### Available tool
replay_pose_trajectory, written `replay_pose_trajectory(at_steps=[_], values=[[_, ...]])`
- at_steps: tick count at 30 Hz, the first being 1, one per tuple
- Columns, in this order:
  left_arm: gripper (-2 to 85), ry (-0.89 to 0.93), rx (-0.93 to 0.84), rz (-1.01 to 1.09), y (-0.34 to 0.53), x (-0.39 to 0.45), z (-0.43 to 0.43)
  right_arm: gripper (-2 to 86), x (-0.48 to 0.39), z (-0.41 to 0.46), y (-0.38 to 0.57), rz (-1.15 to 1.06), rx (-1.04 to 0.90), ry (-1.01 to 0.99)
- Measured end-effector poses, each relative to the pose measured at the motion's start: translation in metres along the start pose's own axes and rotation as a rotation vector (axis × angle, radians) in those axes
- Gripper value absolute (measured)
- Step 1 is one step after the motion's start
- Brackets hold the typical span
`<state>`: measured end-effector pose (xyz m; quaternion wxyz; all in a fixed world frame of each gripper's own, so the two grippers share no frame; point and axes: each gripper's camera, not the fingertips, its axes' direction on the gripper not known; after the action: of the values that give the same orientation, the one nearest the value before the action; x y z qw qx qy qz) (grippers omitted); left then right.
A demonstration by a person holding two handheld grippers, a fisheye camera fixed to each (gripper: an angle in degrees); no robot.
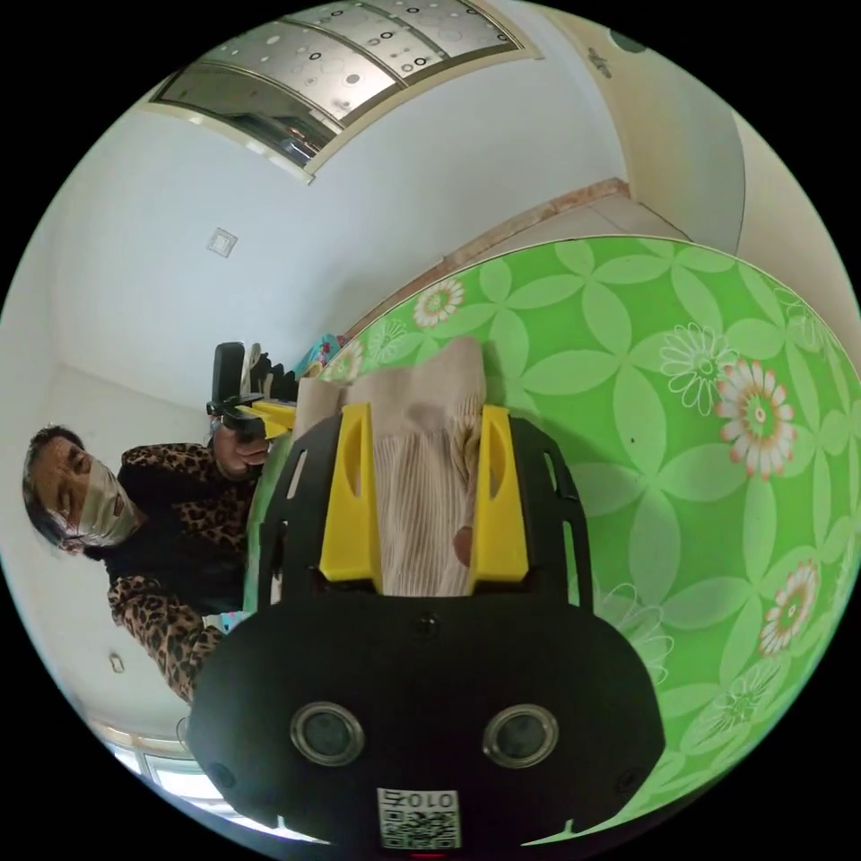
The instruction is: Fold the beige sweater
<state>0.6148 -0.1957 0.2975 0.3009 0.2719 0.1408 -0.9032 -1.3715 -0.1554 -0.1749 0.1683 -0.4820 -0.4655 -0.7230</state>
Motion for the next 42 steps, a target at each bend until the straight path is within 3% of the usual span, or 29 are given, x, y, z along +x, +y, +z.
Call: replay_pose_trajectory(at_steps=[4,7,13,20,26,31,42], values=[[10.6,0.099,0.042,-0.072,-0.001,-0.012,-0.025,5.5,-0.012,-0.009,-0.008,-0.058,-0.051,-0.039],[12.0,0.041,0.095,-0.074,0.001,-0.018,-0.046,3.9,-0.024,-0.032,-0.005,-0.100,0.005,-0.033],[12.6,0.030,0.019,-0.056,-0.002,-0.012,-0.019,3.1,-0.049,-0.100,0.023,-0.145,0.182,-0.096],[13.4,-0.043,0.012,-0.004,-0.013,0.001,0.003,2.8,-0.080,-0.133,0.048,-0.177,0.204,-0.060],[14.1,0.002,0.024,0.029,0.000,0.000,0.008,2.6,-0.113,-0.160,0.077,-0.246,0.272,-0.086],[13.8,-0.088,0.029,0.083,-0.002,0.010,0.029,2.5,-0.135,-0.175,0.111,-0.282,0.329,-0.110],[11.8,0.255,-0.078,0.009,-0.025,-0.024,0.095,2.6,-0.165,-0.176,0.174,-0.269,0.344,-0.094]])
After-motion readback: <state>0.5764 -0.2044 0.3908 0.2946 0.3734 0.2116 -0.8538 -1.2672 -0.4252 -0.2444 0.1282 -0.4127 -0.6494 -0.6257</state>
